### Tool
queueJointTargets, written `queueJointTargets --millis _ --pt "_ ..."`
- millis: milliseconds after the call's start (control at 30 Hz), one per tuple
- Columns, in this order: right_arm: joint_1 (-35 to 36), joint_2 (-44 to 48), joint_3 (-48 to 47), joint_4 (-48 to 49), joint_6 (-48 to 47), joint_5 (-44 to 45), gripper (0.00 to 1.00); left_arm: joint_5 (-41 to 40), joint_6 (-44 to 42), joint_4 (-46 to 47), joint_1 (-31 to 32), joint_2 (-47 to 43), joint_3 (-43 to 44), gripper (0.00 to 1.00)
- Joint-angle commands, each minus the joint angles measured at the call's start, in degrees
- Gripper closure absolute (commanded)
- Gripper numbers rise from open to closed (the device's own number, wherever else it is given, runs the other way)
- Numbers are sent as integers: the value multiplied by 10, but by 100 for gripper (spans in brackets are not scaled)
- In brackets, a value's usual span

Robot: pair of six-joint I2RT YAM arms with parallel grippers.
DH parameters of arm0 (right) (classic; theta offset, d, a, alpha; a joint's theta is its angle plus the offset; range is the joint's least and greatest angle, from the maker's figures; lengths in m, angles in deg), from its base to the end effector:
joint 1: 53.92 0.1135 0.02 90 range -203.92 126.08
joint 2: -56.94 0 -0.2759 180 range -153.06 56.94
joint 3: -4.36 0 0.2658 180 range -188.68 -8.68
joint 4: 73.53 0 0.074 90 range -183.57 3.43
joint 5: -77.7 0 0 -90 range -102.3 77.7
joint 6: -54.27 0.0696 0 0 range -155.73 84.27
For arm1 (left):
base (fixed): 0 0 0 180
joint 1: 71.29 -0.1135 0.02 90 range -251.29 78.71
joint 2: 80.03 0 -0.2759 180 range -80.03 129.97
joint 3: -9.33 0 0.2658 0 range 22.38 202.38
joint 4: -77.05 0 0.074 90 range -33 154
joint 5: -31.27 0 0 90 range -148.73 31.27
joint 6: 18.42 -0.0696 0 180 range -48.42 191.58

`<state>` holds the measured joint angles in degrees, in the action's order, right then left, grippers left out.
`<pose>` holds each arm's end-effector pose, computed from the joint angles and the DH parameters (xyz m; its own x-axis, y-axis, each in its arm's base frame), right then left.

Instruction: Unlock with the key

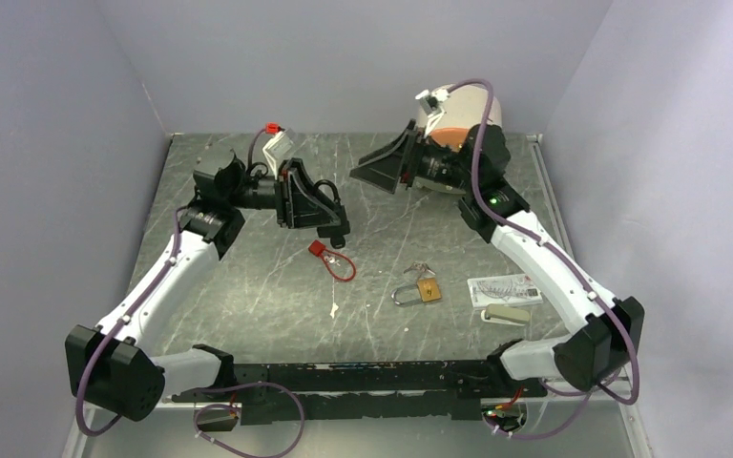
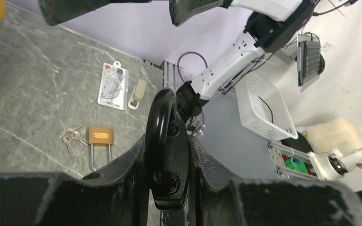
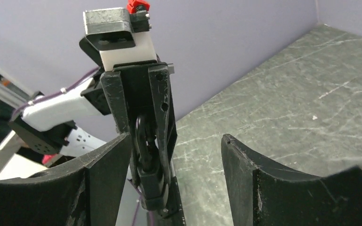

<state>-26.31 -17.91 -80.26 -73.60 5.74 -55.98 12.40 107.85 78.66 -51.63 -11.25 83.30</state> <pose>0.2723 0.1966 0.4459 -0.5096 0.2740 -0.8156 -0.8020 0.1921 0.5656 0.2422 -0.1565 0.4062 -0.4979 -0.0253 -0.8668 0.8671 -0.0329 -0.4971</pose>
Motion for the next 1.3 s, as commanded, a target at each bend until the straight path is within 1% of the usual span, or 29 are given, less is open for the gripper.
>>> queueJointTargets --millis 0,100,233,333,367,467,600,700,800,933,967,1100,1133,1233,1267 --pt "44 -40 -62 -63 -109 -37 28 57 -59 -51 1 -6 50 97" --pt "70 -53 -90 -102 -143 -28 31 58 -82 -84 2 -7 58 97" --pt "74 -56 -90 -95 -137 -30 40 61 -116 -133 1 -4 73 97" --pt "76 -59 -99 -101 -142 -40 48 58 -117 -136 2 -1 71 97" --pt "77 -60 -101 -103 -144 -41 49 57 -117 -136 2 1 72 97" --pt "78 -59 -102 -105 -150 -50 49 58 -117 -135 2 6 76 97" --pt "78 -56 -98 -103 -151 -66 42 52 -121 -146 2 12 81 97" --pt "81 -58 -99 -105 -152 -69 40 53 -123 -162 2 18 86 97" --pt "86 -62 -106 -110 -152 -65 42 51 -127 -173 2 20 88 97" --pt "92 -75 -123 -118 -137 -55 47 58 -129 -190 2 30 95 98" --pt "92 -82 -131 -124 -129 -56 50 60 -128 -194 2 35 99 97" --pt "93 -98 -141 -127 -107 -58 67 57 -145 -228 2 48 114 97" --pt "93 -97 -140 -127 -106 -54 72 52 -148 -234 1 48 116 97" --pt "92 -91 -135 -143 -104 -35 96 34 -171 -267 1 46 119 94" --pt "92 -88 -131 -147 -102 -23 100 26 -182 -281 1 46 119 87"
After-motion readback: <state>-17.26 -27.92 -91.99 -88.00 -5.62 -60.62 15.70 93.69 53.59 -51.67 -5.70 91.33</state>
